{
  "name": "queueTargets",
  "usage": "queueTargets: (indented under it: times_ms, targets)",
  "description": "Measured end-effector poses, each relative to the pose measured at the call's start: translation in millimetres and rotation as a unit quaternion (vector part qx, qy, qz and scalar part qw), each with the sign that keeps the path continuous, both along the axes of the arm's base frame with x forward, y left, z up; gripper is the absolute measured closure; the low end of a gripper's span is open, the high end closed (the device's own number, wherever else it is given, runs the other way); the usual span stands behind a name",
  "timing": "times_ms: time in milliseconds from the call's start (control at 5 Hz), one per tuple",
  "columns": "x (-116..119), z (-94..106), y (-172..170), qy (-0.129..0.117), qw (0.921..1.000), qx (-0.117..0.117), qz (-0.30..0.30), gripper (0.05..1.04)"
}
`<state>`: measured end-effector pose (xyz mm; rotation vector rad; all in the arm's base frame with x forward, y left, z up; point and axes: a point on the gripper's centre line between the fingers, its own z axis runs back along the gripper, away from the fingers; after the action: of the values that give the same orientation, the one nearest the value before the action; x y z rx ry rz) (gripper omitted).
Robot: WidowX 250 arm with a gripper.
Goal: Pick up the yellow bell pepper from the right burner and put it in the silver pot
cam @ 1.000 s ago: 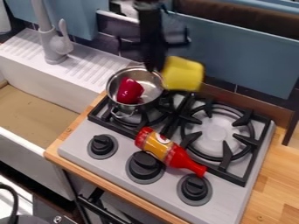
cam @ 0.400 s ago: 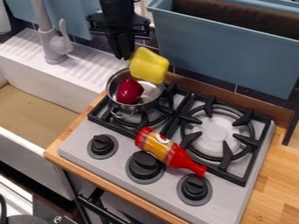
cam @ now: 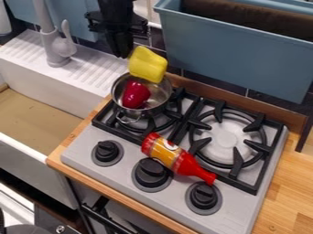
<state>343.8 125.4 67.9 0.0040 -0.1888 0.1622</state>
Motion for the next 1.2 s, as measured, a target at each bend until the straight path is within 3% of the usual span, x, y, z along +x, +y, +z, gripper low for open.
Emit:
queueTargets:
  times_ms: [400,600,1000,1200]
  targets:
    - [-6,-9.6,-3,0.007,0.9998,0.008,-0.018,0.993]
    - [-11,-16.8,-8,0.019,0.9996,0.012,-0.018,0.846]
    - [-17,-25.5,-21,0.037,0.9992,0.016,0.008,0.31]
    - [-20,-20.6,-30,0.048,0.9988,0.009,0.008,0.095]
